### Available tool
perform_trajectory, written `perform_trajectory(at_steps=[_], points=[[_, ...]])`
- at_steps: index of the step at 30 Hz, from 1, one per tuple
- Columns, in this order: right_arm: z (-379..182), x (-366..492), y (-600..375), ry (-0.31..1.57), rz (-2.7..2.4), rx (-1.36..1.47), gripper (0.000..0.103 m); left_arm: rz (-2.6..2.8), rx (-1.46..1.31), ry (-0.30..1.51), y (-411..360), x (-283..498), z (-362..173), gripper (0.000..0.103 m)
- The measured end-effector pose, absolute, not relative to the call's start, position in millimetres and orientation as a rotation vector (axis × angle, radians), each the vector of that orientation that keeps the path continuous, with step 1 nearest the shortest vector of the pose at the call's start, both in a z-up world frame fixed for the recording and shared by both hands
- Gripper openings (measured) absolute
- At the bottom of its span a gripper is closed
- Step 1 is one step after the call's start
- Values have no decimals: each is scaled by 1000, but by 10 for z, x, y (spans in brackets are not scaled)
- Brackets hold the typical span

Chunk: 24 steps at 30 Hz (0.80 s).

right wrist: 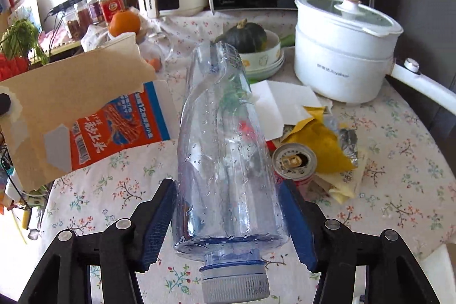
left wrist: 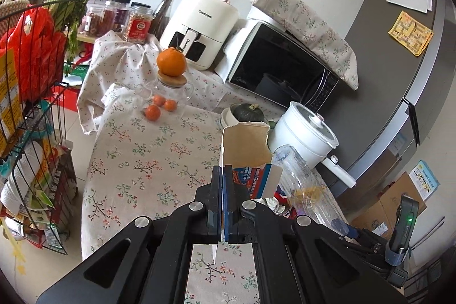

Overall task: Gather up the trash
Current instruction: 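Carry bottle and carton over the white bin and release both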

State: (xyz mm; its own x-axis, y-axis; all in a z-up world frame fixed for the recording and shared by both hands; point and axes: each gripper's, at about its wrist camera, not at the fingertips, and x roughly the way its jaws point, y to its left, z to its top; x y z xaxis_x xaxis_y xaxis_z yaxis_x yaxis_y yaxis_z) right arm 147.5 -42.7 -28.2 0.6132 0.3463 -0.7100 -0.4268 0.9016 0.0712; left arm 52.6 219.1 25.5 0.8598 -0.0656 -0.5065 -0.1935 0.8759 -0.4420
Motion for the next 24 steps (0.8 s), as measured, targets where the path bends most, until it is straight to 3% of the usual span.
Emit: perform_trajectory(at_steps=[12,24], points=[[-56,1256,-1595,775,267,-42,64,-96,-439,572,1435,687,336,0],[-226,878,-2861,847,66,53,64,-336,-341,618,281,778,386,0]])
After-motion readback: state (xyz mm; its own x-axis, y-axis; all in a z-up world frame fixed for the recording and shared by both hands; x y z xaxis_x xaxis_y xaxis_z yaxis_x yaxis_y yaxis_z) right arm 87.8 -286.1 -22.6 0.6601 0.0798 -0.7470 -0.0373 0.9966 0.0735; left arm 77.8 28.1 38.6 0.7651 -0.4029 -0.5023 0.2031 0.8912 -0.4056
